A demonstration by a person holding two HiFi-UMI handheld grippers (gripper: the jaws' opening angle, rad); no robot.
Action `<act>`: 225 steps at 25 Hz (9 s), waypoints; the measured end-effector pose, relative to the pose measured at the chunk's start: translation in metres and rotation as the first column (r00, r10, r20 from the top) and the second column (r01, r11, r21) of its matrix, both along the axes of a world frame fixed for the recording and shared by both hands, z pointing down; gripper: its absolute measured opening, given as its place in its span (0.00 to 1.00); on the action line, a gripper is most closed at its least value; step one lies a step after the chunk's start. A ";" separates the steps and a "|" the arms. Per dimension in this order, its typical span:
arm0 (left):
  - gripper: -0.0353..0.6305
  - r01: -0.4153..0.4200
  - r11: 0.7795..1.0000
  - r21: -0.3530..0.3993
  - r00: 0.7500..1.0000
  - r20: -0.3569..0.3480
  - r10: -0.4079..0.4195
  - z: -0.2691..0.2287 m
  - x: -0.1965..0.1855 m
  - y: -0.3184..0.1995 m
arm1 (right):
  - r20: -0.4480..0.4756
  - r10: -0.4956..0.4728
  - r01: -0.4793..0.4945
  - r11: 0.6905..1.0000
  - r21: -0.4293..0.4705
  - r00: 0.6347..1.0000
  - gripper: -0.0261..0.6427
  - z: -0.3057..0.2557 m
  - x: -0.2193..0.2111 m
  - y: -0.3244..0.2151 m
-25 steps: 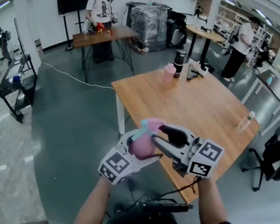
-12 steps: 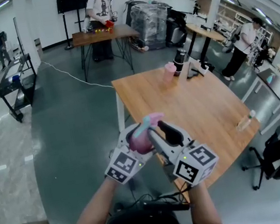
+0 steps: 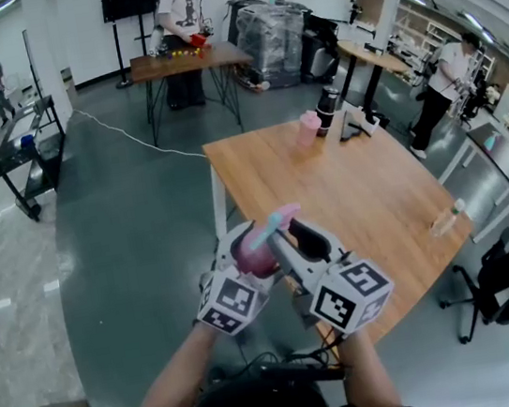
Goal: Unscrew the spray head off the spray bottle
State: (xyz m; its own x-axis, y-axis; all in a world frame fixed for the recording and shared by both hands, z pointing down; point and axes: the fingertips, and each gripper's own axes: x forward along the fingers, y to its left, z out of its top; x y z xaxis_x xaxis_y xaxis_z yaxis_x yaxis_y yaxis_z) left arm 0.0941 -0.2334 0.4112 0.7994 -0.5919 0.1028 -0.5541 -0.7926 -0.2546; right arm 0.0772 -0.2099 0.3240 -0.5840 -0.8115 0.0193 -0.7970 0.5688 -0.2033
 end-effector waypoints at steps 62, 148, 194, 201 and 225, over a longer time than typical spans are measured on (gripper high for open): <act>0.72 0.026 0.995 -0.099 0.997 -0.069 -0.033 0.005 -0.022 -0.026 | -0.087 -0.283 0.293 0.947 0.133 0.955 0.08 -0.031 -0.008 0.034; 0.72 -0.268 0.960 -0.086 0.959 -0.116 0.258 -0.006 0.000 0.026 | -0.132 -0.373 0.384 0.920 0.073 0.918 0.28 -0.001 0.001 0.019; 0.72 -0.133 0.987 -0.094 0.990 -0.054 0.128 0.007 0.001 0.014 | -0.071 -0.197 0.196 0.980 -0.020 0.978 0.25 0.007 -0.004 0.005; 0.72 -0.340 0.930 -0.138 0.939 -0.102 0.328 0.006 0.011 0.039 | -0.074 -0.336 0.337 0.942 -0.008 0.939 0.25 0.009 0.002 0.019; 0.72 -0.431 0.894 -0.123 0.900 -0.136 0.415 -0.001 0.014 0.055 | -0.082 -0.443 0.447 0.893 0.049 0.893 0.25 0.002 0.002 0.034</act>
